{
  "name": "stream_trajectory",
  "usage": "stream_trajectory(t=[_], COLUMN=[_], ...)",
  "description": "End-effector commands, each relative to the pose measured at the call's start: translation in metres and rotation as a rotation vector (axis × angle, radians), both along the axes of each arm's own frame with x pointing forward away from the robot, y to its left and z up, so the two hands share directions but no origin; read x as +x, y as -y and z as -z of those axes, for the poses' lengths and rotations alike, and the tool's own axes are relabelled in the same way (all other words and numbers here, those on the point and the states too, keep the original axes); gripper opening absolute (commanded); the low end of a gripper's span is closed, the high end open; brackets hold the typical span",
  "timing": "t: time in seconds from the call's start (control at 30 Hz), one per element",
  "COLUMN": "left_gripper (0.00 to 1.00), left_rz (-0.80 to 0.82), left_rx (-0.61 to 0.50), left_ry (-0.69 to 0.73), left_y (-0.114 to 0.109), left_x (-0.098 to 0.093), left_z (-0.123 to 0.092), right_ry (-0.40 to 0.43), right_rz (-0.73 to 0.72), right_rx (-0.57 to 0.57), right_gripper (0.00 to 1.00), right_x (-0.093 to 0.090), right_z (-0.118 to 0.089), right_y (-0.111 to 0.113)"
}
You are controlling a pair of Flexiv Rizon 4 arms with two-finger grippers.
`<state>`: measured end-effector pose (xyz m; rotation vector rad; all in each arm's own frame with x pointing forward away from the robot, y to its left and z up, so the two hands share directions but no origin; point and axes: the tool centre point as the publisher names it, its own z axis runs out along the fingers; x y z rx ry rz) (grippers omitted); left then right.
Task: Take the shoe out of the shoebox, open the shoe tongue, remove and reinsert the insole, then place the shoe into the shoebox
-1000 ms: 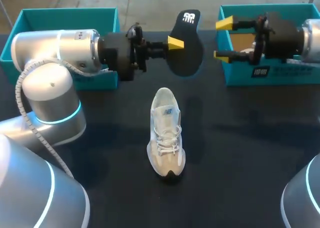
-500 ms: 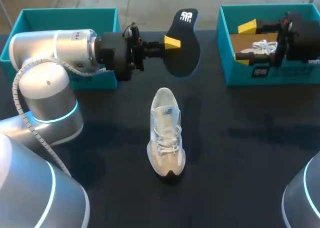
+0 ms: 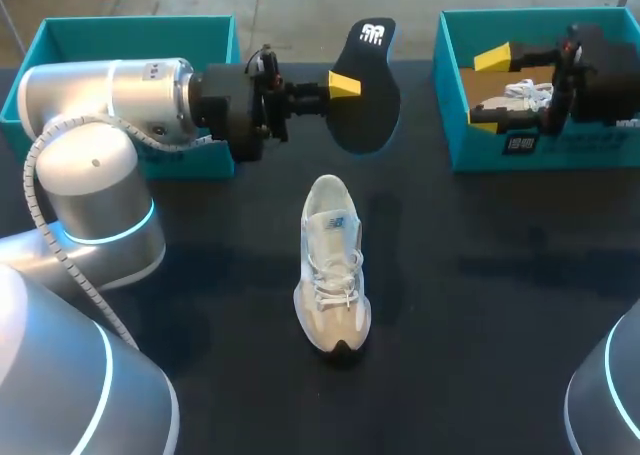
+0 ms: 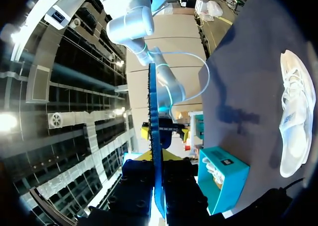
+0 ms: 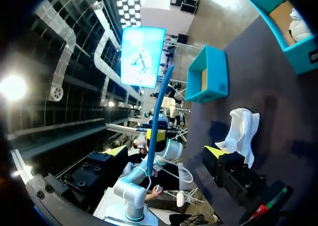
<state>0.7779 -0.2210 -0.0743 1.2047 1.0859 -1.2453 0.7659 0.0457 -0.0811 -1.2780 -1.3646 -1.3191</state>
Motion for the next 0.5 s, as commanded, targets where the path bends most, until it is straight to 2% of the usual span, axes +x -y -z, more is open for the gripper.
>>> stream_trajectory(t=[0.03, 0.5], left_gripper=[0.0, 0.0], left_rz=[0.0, 0.0], left_rx=[-0.003, -0.003], left_ry=[0.002, 0.002], left_y=[0.0008, 0.0008], left_x=[0.0, 0.0], left_z=[0.001, 0.001], right_ry=[-0.042, -0.054], right_rz=[-0.069, -0.059], right_rx=[-0.024, -0.025], right_gripper=[1.0, 1.0], right_x=[0.0098, 0.0103], right_z=[0.0038, 0.0036], right_y=[0.0096, 0.012])
